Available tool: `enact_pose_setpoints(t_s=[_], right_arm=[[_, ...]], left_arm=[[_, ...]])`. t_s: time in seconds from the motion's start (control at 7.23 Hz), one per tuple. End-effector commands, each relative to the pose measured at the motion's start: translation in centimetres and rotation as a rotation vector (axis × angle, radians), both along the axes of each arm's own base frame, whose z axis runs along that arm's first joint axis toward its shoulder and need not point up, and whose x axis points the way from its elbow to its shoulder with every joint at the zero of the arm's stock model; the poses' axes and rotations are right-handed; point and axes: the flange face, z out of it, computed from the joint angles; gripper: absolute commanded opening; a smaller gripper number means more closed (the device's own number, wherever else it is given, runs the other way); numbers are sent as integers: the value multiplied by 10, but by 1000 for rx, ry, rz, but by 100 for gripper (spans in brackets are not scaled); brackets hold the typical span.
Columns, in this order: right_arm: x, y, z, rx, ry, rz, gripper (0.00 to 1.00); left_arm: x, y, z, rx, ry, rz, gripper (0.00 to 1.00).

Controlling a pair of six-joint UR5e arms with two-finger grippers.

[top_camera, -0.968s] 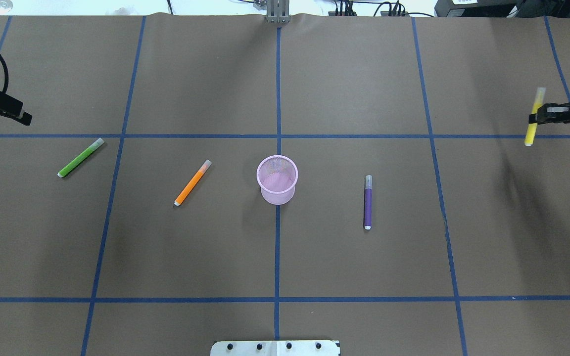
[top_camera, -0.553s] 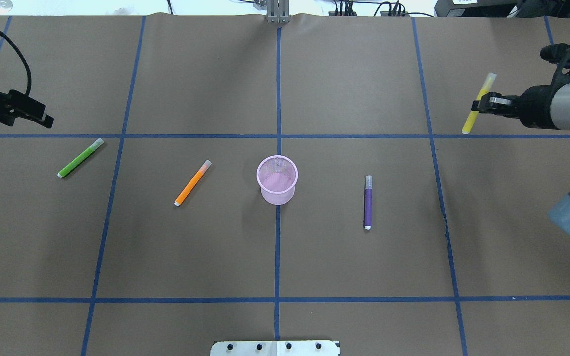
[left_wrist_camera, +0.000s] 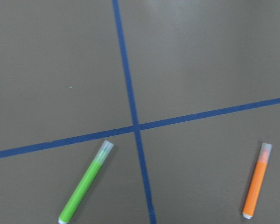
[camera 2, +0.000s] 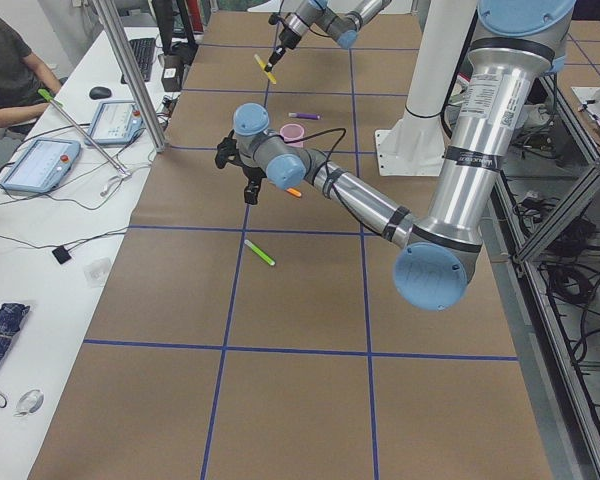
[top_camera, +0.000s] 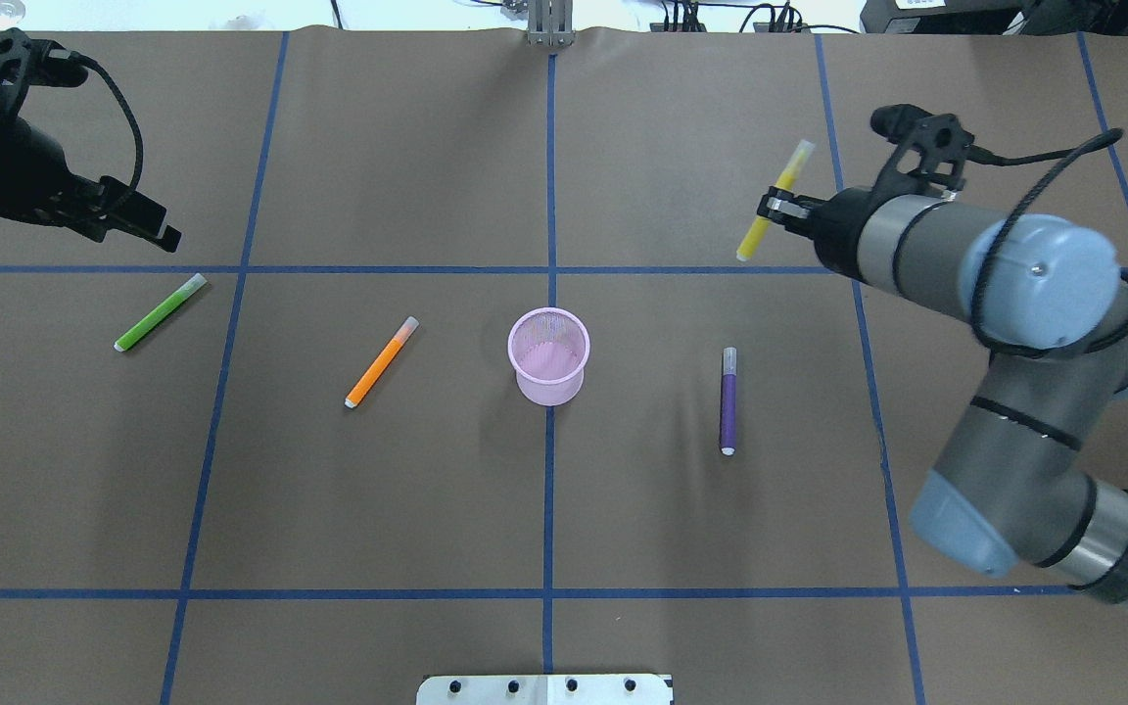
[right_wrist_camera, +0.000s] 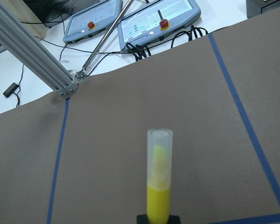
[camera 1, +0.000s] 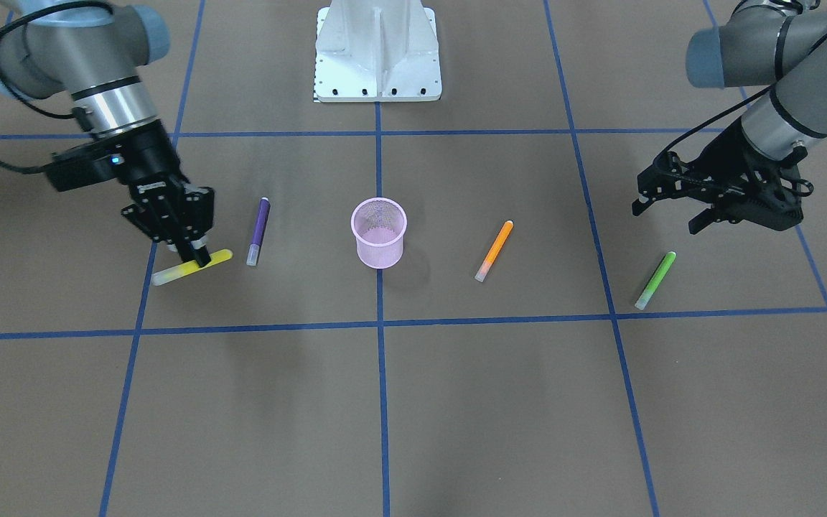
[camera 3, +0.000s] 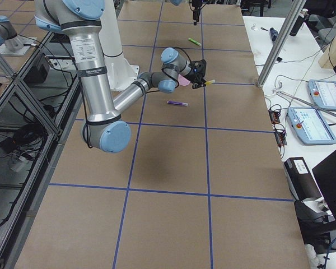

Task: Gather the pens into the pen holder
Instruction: 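Carry the yellow marker with the right gripper toward the pink cup, then drop the yellow marker into the cup and open the right gripper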

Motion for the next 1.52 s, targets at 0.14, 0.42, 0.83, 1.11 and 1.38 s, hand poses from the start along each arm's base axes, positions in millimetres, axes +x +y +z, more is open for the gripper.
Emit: enact_pose_setpoints(t_s=[0.14, 0.42, 0.83, 1.11, 1.38], right_arm=[[-127, 88, -99, 2, -8, 22, 0], [-171, 108, -111, 44, 17, 67, 0], [-172, 102, -107, 46, 31, 76, 0], [-173, 90, -99, 43, 55, 92, 0], [-176, 86, -92, 42, 72, 95, 0]], left_arm=[[11, 6, -2, 5, 2, 21, 100], [23, 7, 0, 24, -26, 17, 100], [45, 13, 1, 67, -89, -14, 100], [50, 14, 0, 65, -87, -7, 100], [71, 17, -16, 36, -65, -11, 100]])
